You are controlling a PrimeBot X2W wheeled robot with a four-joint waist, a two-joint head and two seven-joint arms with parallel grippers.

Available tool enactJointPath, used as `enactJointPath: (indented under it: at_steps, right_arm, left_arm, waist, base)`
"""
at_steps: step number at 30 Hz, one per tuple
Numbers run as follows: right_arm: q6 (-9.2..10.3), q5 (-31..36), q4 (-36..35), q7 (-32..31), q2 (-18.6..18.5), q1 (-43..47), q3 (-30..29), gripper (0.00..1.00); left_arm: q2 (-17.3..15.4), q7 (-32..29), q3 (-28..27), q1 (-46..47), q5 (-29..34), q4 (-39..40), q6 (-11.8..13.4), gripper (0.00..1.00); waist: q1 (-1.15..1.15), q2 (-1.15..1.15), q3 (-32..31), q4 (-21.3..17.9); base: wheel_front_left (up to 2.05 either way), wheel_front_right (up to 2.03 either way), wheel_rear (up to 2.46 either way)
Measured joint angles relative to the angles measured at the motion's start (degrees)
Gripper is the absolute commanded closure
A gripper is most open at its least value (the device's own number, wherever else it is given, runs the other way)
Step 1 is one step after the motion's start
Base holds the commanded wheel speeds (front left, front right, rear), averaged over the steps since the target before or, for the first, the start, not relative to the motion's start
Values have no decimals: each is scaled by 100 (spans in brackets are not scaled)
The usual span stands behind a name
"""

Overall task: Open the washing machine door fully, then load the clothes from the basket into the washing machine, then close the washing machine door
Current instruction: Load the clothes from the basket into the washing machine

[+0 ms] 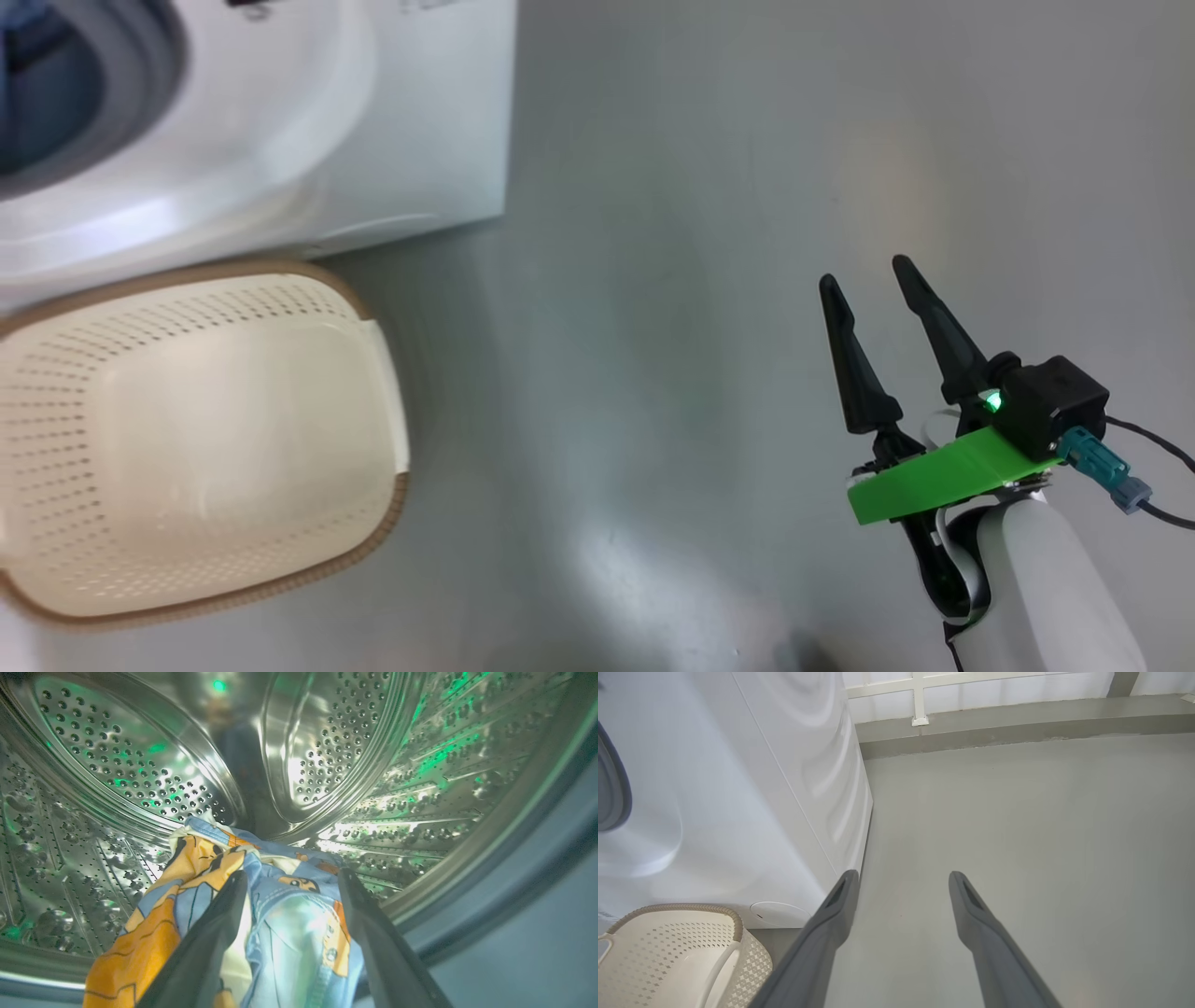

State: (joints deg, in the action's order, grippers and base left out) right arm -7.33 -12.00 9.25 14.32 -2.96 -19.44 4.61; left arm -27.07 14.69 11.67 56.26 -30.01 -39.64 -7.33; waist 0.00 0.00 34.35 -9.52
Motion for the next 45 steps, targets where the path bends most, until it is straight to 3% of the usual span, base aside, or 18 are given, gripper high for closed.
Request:
enactJointPath:
  at_steps: [9, 13, 20, 32, 45]
  right_arm:
    - [0, 138, 15, 0, -2, 220, -138, 0]
    - [0, 154, 37, 0, -2, 319, -143, 0]
    - [0, 185, 67, 0, -3, 350, -160, 0]
    - [0, 236, 123, 0, -3, 580, -164, 0]
    - [0, 242, 126, 0, -3, 661, -156, 0]
  left_arm:
    - [492, 0, -549, -1568, 94, 1241, 62, 0]
    - [750, -1, -769, -2301, 321, 1896, 223, 0]
    - [1460, -1, -1102, -3273, 635, 2725, 414, 0]
    - [2071, -1, -1529, -4018, 1259, 3129, 348, 0]
    - [2297, -1, -1703, -4113, 1572, 3153, 201, 0]
  waist:
    - [0, 0, -362, 290]
    - [0, 0, -518, 413]
    - [0, 0, -750, 525]
    - [0, 0, -1070, 515]
    - [0, 0, -1192, 510]
  base:
    - [0, 0, 0]
    - [0, 0, 0]
    - [0, 0, 0]
    - [0, 0, 0]
    - [0, 0, 0]
